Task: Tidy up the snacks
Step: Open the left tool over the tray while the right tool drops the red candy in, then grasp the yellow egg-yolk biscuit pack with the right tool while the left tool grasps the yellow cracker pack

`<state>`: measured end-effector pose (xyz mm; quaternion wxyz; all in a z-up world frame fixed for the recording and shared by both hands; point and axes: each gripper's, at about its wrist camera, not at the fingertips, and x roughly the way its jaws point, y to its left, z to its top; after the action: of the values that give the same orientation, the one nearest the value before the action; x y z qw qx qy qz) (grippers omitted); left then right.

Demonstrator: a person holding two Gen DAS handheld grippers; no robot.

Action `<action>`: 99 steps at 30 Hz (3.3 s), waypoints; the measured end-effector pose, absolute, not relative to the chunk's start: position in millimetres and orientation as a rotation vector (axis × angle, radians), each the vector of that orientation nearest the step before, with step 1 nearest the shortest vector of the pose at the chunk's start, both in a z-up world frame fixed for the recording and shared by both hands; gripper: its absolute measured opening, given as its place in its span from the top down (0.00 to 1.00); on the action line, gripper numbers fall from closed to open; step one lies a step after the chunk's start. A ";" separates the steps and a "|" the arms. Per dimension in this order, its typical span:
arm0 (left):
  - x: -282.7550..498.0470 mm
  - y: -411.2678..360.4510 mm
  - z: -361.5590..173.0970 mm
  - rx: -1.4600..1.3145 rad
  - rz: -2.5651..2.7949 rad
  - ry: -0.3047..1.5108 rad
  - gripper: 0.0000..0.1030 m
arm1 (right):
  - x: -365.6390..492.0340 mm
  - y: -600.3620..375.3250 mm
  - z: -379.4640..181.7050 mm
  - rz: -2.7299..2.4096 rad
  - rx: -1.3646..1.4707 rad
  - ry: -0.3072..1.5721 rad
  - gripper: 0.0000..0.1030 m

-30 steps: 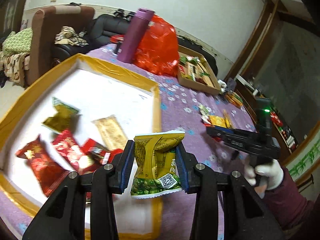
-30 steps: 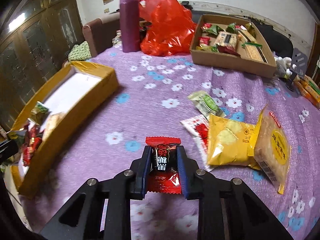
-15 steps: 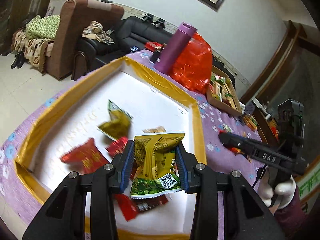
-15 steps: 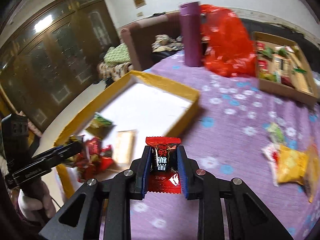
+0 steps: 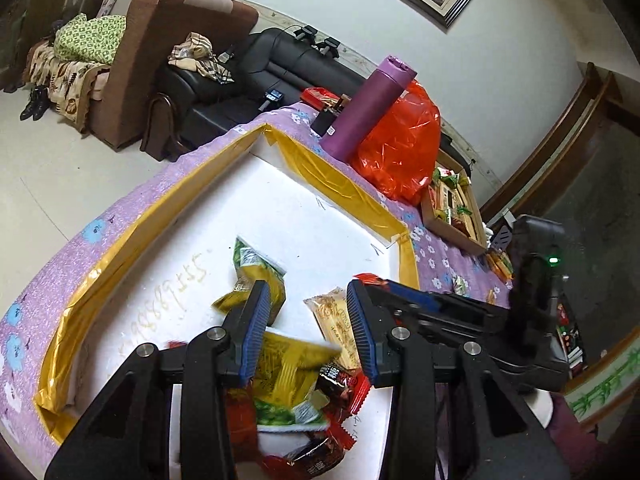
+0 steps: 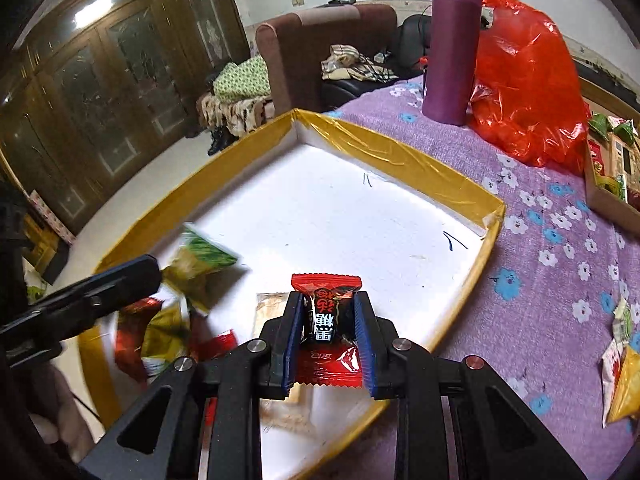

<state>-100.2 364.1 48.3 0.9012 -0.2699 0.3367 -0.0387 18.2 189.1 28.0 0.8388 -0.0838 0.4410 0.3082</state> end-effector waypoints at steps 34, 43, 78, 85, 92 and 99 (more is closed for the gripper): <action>-129.3 264.1 63.5 -0.620 -0.349 0.732 0.27 | 98.8 -78.8 48.1 0.087 0.028 0.873 0.64; -130.2 258.6 60.4 -0.609 -0.334 0.754 0.27 | 80.9 -59.7 19.9 0.256 0.016 1.039 0.62; -122.2 157.9 51.6 -0.416 -0.425 0.915 0.28 | 51.2 -172.8 23.7 0.043 0.221 0.947 0.18; -118.6 138.0 52.3 -0.351 -0.423 0.937 0.28 | 53.8 -138.6 11.5 -0.021 0.050 0.949 0.05; -96.4 105.3 53.3 -0.228 -0.425 0.949 0.28 | 44.3 -146.4 12.7 0.003 0.031 0.928 0.23; -58.9 49.5 43.7 -0.065 -0.465 0.970 0.28 | 39.6 -170.9 21.0 0.059 0.187 0.925 0.28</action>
<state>-58.9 49.5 43.7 0.8583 -0.0309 0.4619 -0.2215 39.6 -170.9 21.0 0.8903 0.0900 0.4455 0.0282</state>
